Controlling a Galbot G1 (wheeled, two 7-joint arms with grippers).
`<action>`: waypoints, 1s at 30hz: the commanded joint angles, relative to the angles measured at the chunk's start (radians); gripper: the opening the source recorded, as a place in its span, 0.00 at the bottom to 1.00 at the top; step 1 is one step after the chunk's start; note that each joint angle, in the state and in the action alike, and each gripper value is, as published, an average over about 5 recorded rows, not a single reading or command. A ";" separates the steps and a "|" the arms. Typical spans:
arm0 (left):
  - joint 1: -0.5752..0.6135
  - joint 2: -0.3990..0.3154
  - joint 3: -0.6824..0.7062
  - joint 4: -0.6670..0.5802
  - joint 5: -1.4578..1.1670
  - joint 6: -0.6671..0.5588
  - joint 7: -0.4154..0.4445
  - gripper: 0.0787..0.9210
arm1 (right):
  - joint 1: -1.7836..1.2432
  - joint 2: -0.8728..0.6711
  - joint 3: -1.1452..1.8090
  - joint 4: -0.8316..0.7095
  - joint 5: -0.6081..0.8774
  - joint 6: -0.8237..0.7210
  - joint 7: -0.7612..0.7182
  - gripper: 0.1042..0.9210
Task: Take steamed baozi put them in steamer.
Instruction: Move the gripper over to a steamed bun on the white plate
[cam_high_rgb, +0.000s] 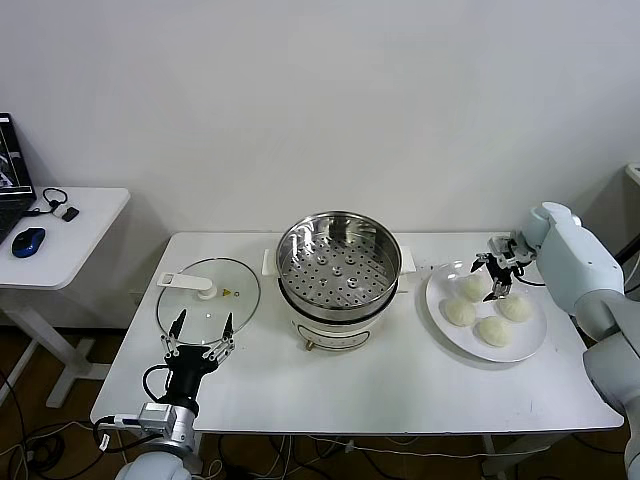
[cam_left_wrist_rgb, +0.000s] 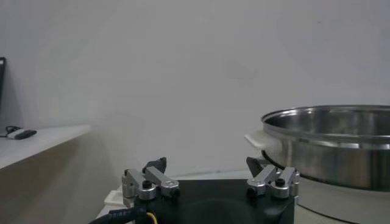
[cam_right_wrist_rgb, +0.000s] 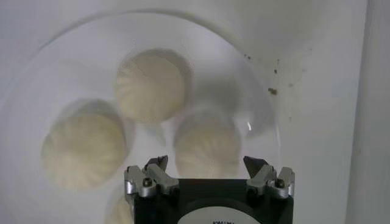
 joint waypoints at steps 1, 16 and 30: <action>0.001 -0.002 0.001 0.002 0.001 0.000 0.000 0.88 | -0.009 0.013 0.061 -0.017 -0.067 0.000 0.023 0.88; 0.001 -0.004 0.001 0.003 0.002 0.001 -0.001 0.88 | -0.013 0.026 0.078 -0.022 -0.067 -0.034 0.014 0.71; 0.005 -0.008 -0.003 0.004 0.003 0.001 -0.001 0.88 | -0.010 -0.076 -0.089 0.179 0.129 -0.027 -0.046 0.69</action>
